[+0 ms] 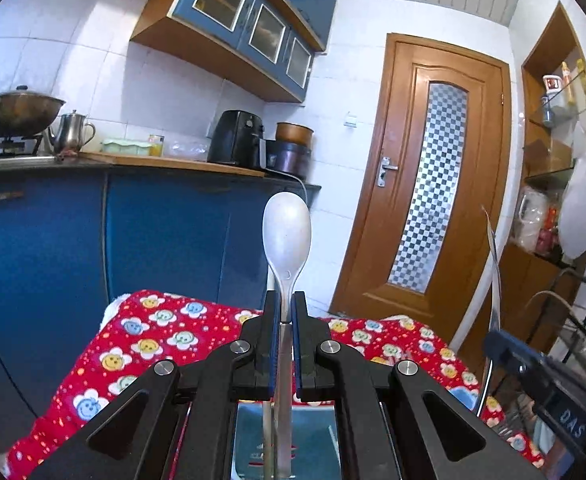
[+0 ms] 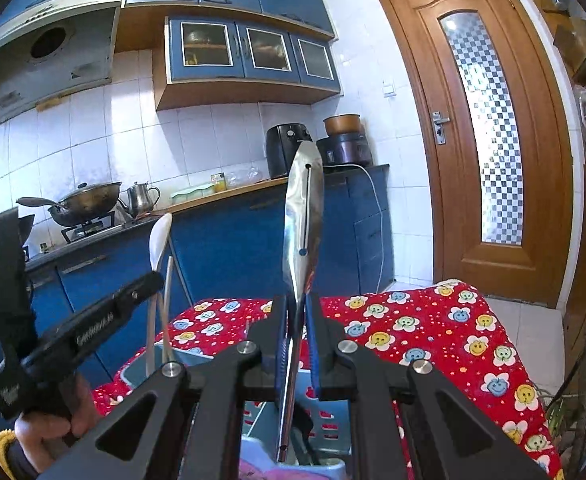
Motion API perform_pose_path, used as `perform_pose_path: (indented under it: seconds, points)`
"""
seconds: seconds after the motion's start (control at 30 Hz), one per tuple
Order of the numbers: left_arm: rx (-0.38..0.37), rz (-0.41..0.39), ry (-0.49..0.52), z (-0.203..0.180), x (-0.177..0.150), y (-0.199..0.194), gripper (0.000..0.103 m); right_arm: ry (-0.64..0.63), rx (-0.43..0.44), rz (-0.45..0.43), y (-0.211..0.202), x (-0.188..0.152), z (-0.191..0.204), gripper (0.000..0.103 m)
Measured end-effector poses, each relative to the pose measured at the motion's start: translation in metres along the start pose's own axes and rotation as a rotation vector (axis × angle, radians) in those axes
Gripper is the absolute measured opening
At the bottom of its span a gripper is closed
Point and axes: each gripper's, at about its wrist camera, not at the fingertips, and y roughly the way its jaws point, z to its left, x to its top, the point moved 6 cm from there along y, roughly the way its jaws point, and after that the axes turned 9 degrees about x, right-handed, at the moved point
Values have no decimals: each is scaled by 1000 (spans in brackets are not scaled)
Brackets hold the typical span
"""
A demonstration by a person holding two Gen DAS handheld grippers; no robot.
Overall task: Organize utensils
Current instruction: 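Lift the spoon with the left tool while the right tool lifts the knife over the caddy, then lower the spoon into the caddy and open the left tool while the right tool releases the knife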
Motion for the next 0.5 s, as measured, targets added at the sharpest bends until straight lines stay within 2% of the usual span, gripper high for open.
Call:
perform_pose_path:
  seconds: [0.13, 0.27, 0.5]
  points:
    - [8, -14, 11, 2, -11, 0, 6, -30, -15, -5, 7, -8, 1, 11]
    - [6, -15, 30, -1, -16, -2, 6, -52, -24, 33, 14, -20, 1, 12]
    - [-17, 61, 11, 1, -28, -2, 8, -48, -24, 78, 11, -24, 3, 12]
